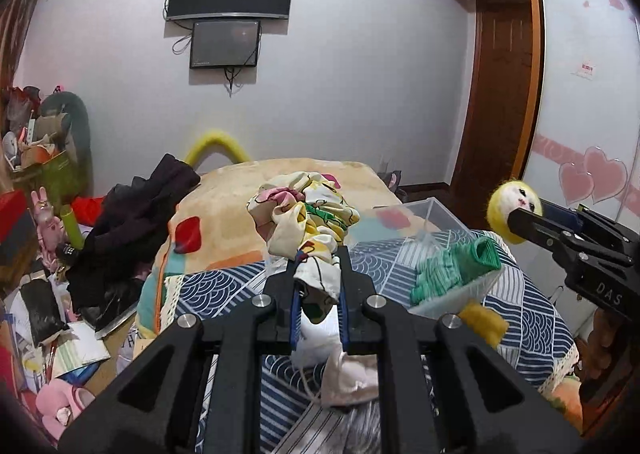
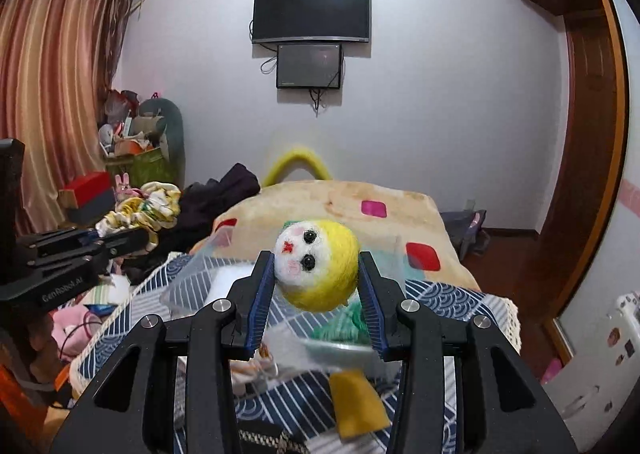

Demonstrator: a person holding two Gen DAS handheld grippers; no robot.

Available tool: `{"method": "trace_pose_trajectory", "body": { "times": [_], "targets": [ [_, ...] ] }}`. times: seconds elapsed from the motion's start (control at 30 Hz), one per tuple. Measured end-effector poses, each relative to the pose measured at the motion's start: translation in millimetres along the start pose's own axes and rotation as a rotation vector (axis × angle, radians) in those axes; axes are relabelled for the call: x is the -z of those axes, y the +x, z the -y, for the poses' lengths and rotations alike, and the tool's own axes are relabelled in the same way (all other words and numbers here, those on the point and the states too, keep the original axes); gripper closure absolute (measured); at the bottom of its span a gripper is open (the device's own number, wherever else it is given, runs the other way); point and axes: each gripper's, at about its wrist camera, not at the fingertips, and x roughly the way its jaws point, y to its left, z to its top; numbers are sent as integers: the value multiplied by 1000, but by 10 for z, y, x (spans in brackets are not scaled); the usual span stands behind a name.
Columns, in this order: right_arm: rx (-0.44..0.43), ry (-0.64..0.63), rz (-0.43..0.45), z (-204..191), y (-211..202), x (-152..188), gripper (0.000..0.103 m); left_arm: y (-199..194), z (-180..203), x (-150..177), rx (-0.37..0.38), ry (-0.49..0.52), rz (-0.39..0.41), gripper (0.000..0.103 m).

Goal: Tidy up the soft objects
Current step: 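Place the floral cloth in the box with left tool while right drops the doll head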

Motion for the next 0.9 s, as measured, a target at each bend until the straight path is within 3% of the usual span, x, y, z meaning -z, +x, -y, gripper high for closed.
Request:
{"method": "trace_pose_trajectory", "body": {
  "times": [0.2,0.47,0.67,0.73,0.8,0.9],
  "targets": [
    [-25,11,-28,-45,243,7,65,308,26,-17,23,0,-58,89],
    [-31,-4,-136,-115,625,189,65,883,104,145,64,9,-211,89],
    [-41,-16,-210,-142,794,293,63,1058,118,264,76,4,-265,89],
    [-61,-22,-232,-147,820,315,63,1065,129,290,71,6,-275,81],
    [-63,-21,-237,-151,821,329,63,1061,116,295,62,2,-272,62],
    [-72,-28,-254,-140,827,321,58,1013,110,274,51,1,-251,58]
  ]
}}
